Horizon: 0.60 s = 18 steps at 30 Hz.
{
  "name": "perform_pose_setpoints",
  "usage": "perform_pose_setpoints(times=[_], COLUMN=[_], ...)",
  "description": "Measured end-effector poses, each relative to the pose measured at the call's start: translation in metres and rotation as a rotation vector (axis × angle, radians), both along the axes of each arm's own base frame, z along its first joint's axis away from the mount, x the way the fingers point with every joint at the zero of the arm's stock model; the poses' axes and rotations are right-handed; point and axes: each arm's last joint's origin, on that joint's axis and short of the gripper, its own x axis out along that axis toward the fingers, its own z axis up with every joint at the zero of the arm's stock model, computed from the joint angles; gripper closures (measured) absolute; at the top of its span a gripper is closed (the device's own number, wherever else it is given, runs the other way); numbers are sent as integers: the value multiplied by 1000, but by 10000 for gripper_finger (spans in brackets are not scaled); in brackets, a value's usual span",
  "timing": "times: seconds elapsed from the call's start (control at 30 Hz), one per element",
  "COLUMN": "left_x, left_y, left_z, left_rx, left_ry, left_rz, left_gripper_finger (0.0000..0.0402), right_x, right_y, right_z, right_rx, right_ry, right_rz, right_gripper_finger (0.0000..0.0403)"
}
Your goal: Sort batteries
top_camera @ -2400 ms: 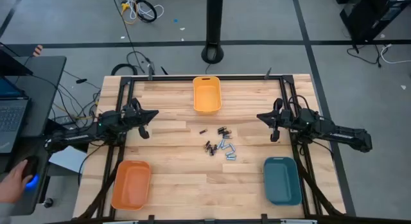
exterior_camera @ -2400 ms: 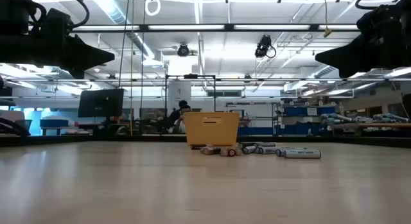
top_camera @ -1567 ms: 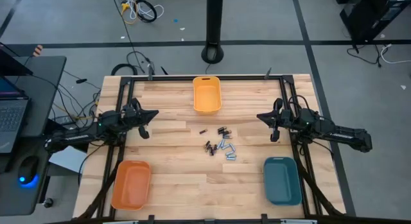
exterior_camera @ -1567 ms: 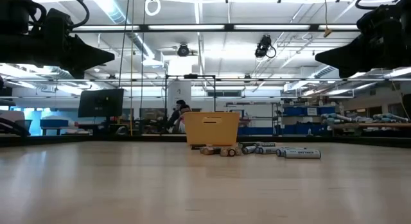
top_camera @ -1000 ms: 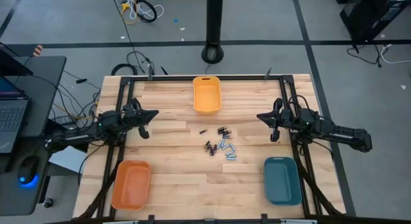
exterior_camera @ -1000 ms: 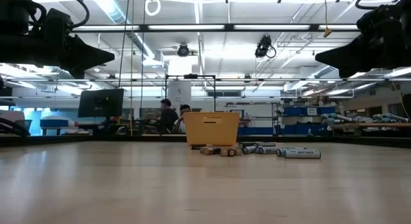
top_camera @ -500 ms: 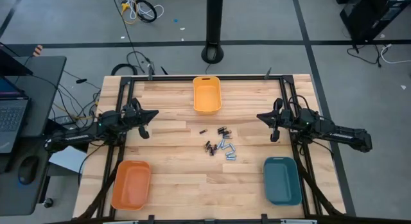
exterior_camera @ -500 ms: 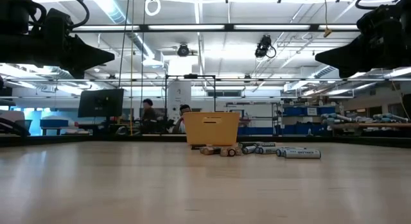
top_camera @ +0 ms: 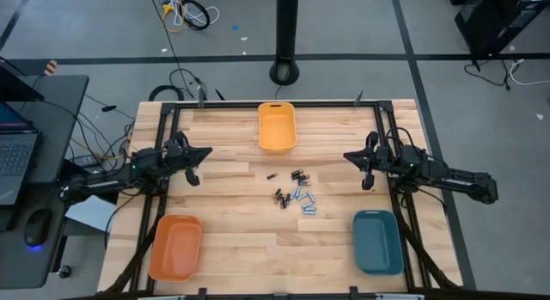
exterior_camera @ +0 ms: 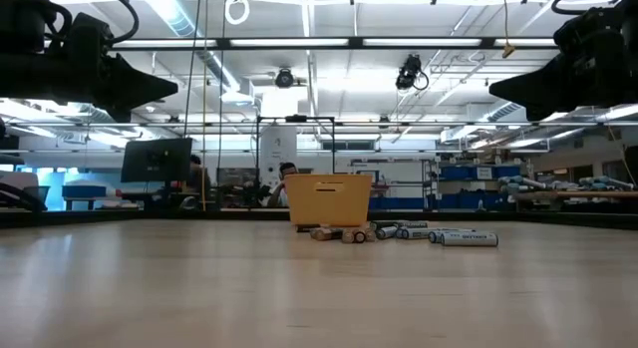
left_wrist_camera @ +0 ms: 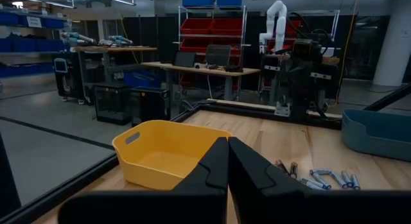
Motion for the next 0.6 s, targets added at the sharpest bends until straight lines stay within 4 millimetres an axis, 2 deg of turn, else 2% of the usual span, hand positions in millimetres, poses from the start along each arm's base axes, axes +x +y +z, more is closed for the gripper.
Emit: perform_pose_setpoints(times=[0.33, 0.6], left_x=[-1, -1], left_y=[0, 0], left_z=[5, 8], left_rx=[9, 15], left_ry=[-51, -81], left_rz=[0, 0], left_gripper_finger=[389, 389], right_x=[-1, -1], right_y=[-3, -4], right_z=[4, 5], right_rx=[-8, -8], right_ry=[-40, -47], right_rz=[-96, -98], right_gripper_finger=[370, 370])
